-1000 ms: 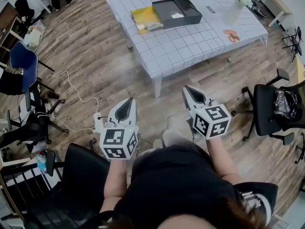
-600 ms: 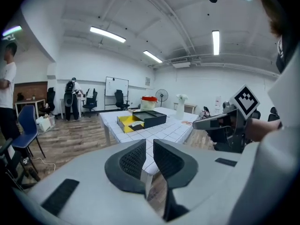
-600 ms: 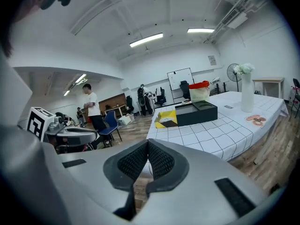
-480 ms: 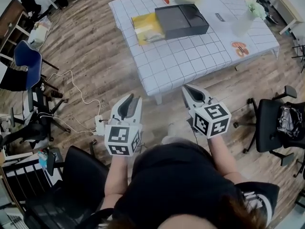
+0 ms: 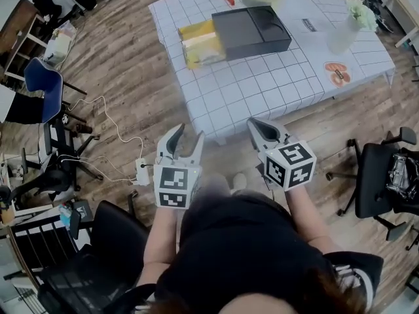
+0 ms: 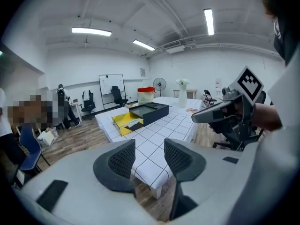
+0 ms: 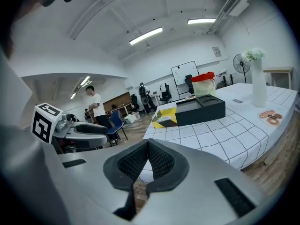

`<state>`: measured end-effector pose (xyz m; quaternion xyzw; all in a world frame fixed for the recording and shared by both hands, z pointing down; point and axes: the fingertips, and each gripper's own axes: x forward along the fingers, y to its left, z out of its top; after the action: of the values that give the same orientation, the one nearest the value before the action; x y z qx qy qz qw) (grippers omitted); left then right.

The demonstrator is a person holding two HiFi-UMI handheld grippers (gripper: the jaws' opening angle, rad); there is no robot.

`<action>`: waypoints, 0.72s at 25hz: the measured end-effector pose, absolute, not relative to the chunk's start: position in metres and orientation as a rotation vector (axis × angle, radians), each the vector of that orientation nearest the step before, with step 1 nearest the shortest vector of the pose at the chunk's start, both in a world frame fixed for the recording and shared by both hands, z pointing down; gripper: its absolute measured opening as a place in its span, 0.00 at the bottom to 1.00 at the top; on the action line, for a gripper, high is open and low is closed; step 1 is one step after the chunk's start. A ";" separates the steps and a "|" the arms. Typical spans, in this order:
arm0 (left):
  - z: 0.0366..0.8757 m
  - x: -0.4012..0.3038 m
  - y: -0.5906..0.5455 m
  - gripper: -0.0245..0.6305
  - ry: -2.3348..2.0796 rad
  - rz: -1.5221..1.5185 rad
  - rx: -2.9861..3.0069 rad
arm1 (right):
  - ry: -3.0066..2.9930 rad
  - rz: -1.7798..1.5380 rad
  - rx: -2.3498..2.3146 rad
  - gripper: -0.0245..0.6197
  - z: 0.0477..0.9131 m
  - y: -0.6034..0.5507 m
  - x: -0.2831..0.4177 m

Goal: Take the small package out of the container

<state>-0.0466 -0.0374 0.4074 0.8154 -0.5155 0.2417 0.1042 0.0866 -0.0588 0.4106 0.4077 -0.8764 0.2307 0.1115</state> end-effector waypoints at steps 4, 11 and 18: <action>0.415 -0.047 -0.058 0.33 -1.505 0.783 2.419 | -2.553 0.685 1.188 0.06 0.417 -0.068 0.085; 0.419 -0.052 -0.122 0.33 -1.437 0.869 2.533 | -2.479 0.711 1.296 0.06 0.427 -0.103 0.081; 0.427 -0.056 -0.197 0.34 -1.286 1.022 2.699 | -2.396 0.802 1.443 0.06 0.432 -0.160 0.063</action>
<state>-0.0559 -0.1966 0.4272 0.8541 -0.4071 0.3236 -0.0092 0.0630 -0.1605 0.4324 0.4927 -0.8179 0.2738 0.1156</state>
